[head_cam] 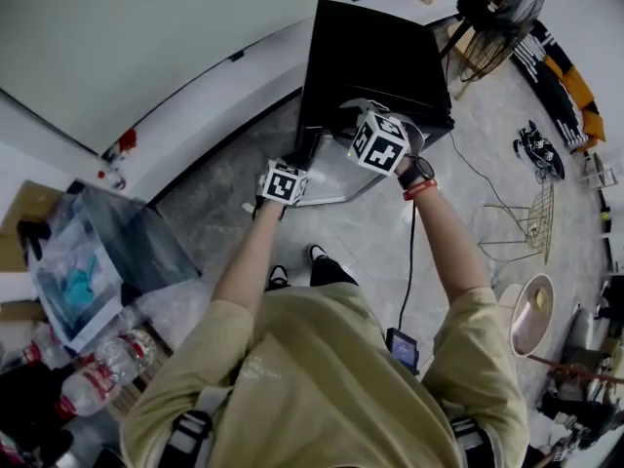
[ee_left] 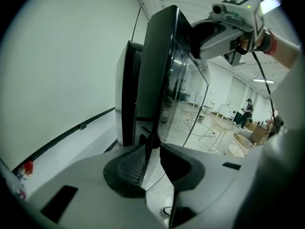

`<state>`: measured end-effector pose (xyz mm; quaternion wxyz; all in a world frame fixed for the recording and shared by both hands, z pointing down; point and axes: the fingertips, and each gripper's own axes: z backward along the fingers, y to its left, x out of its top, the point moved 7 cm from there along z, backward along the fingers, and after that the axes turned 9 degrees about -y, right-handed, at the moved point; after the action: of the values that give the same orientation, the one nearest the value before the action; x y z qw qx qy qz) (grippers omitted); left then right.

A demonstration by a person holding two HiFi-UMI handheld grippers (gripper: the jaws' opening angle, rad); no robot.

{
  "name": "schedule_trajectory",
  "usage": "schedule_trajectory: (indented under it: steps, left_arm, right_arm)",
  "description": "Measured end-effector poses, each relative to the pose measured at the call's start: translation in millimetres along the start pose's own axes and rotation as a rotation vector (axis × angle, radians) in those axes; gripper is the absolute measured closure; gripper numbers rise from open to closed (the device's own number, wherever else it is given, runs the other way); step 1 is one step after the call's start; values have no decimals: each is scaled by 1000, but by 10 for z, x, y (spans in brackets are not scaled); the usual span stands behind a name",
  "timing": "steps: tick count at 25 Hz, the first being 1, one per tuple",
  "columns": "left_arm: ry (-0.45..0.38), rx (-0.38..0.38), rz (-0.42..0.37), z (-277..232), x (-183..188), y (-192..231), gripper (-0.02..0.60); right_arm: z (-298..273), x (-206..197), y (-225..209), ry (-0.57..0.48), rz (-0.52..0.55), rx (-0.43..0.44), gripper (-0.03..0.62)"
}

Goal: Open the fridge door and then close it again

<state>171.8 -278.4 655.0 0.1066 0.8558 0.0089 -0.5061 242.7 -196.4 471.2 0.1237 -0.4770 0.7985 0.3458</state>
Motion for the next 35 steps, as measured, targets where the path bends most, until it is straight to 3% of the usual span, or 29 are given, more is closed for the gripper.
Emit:
schedule_trajectory:
  steps: [6,22,35]
  left_arm:
    - [-13,82,64,43,-49,-130,469]
    - [-35,310,140,181,-218,-477,460]
    - [-62,396,193,373,-374,-857,460]
  right_arm:
    - [42,-37,61,-44,17,18,376]
    - [227,-143,230,-163,155,130,376]
    - [427,-203,496,-214,228,193,376]
